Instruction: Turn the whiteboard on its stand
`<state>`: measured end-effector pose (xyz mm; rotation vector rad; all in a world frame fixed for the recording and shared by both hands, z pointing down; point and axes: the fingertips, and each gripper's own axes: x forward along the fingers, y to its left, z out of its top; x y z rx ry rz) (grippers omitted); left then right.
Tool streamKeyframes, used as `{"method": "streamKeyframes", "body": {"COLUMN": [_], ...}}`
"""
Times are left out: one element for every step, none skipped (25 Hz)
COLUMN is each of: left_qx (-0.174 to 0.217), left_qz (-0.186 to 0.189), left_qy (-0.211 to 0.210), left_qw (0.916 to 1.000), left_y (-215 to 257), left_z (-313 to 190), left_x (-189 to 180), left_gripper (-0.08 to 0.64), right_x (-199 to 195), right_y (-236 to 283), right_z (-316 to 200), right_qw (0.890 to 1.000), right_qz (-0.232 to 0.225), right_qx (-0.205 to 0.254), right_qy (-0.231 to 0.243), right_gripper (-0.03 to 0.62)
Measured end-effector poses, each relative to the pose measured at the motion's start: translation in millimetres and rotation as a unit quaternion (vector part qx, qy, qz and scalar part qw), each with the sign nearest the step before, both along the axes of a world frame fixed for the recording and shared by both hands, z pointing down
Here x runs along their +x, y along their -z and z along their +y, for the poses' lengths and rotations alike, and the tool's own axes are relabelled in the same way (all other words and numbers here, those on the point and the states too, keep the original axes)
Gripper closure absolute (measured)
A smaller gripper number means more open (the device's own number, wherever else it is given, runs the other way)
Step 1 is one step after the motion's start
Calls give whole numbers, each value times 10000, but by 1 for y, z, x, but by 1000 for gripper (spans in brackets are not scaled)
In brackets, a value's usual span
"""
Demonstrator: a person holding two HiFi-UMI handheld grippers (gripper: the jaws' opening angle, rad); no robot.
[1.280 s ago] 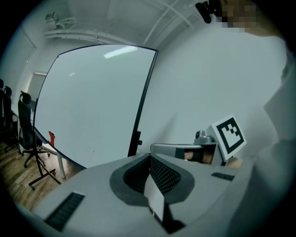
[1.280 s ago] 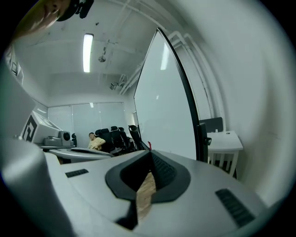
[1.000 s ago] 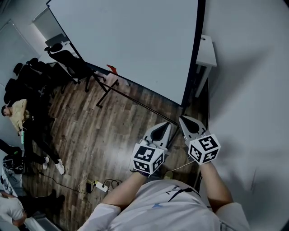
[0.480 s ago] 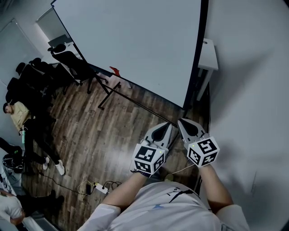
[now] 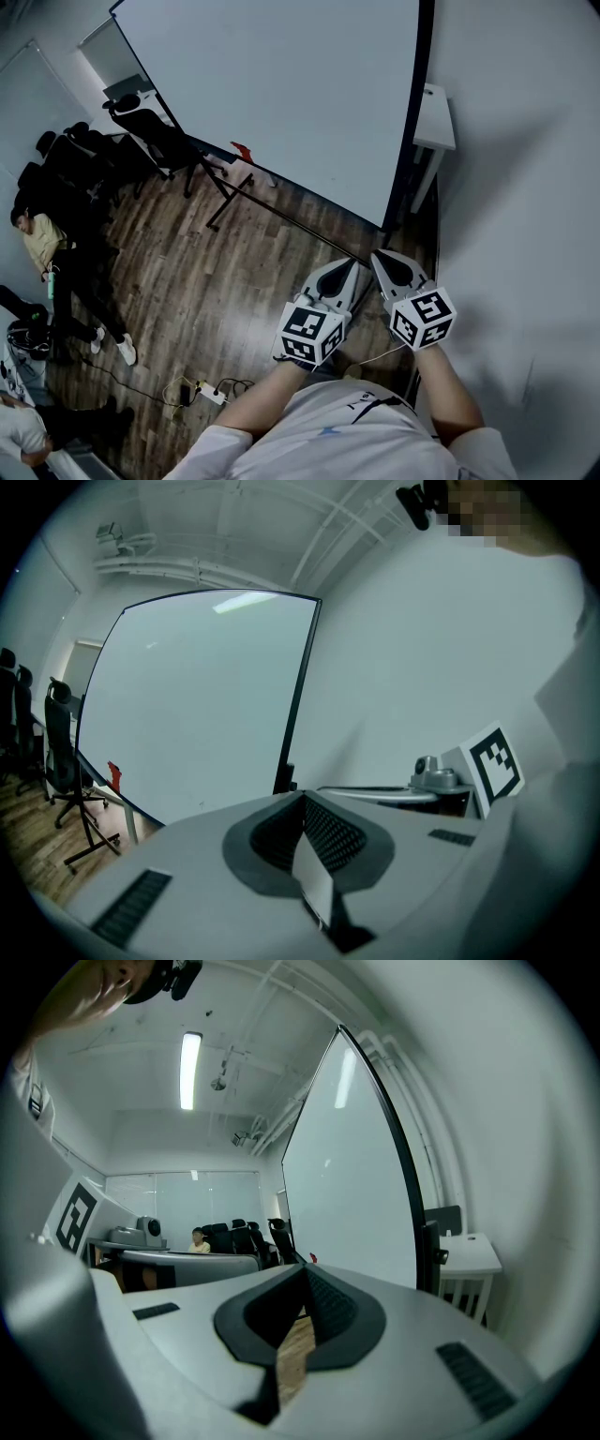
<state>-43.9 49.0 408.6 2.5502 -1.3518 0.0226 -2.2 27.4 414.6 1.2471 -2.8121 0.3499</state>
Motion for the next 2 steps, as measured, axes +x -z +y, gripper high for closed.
{"method": "streamKeyframes", "body": {"left_qx": [-2,-5], "left_qz": [1,3], "left_qy": [1,1], "left_qw": [10000,10000], "left_y": [0,0], "left_z": [0,-1], "left_x": [1,1], "left_gripper": [549,549], "right_x": [1,1], "right_y": [0,0], "right_z": [0,-1], "right_qw": [10000,10000], "right_qz": [0,0], "right_qx": [-4,-9], "right_qy": [-3,-7], "right_gripper": [580,580]}}
